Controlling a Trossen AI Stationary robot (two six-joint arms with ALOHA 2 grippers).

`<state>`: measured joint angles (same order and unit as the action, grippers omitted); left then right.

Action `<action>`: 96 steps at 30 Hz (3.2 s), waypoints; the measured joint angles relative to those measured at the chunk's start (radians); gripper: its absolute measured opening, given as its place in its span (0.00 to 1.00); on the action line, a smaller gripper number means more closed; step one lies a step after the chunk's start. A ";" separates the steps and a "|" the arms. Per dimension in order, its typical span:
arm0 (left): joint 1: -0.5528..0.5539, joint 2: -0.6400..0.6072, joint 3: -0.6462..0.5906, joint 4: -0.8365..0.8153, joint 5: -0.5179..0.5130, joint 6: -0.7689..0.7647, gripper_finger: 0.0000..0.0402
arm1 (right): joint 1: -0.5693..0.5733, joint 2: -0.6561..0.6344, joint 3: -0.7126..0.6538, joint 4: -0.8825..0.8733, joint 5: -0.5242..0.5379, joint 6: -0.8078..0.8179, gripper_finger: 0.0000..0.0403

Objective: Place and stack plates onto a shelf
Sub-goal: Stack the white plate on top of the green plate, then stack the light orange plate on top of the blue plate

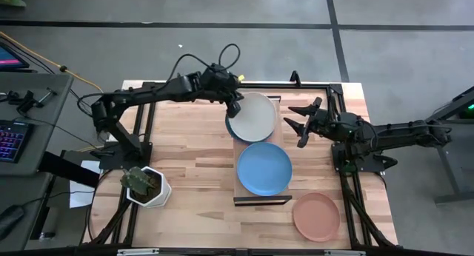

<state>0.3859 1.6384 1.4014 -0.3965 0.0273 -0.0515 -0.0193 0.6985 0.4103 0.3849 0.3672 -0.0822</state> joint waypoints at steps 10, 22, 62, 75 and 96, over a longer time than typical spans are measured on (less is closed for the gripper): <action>-0.016 -0.008 0.000 0.037 -0.003 0.001 0.00 | 0.000 0.002 0.000 -0.035 0.000 0.022 0.49; -0.021 -0.007 0.000 0.036 -0.005 0.000 0.00 | 0.000 0.002 0.000 -0.036 0.000 0.014 0.49; -0.021 -0.040 -0.002 -0.025 -0.005 0.030 0.30 | 0.000 0.002 0.000 -0.037 0.000 0.014 0.49; -0.043 -0.289 -0.156 0.083 -0.004 0.105 0.36 | 0.000 0.002 0.000 -0.052 0.000 0.041 0.49; -0.077 -0.720 -0.926 0.919 0.074 0.011 0.36 | 0.066 -0.060 0.209 -0.446 -0.137 0.314 0.49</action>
<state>0.3089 0.9184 0.4756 0.5224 0.1010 -0.0409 0.0465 0.6383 0.6196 -0.0613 0.2301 0.2320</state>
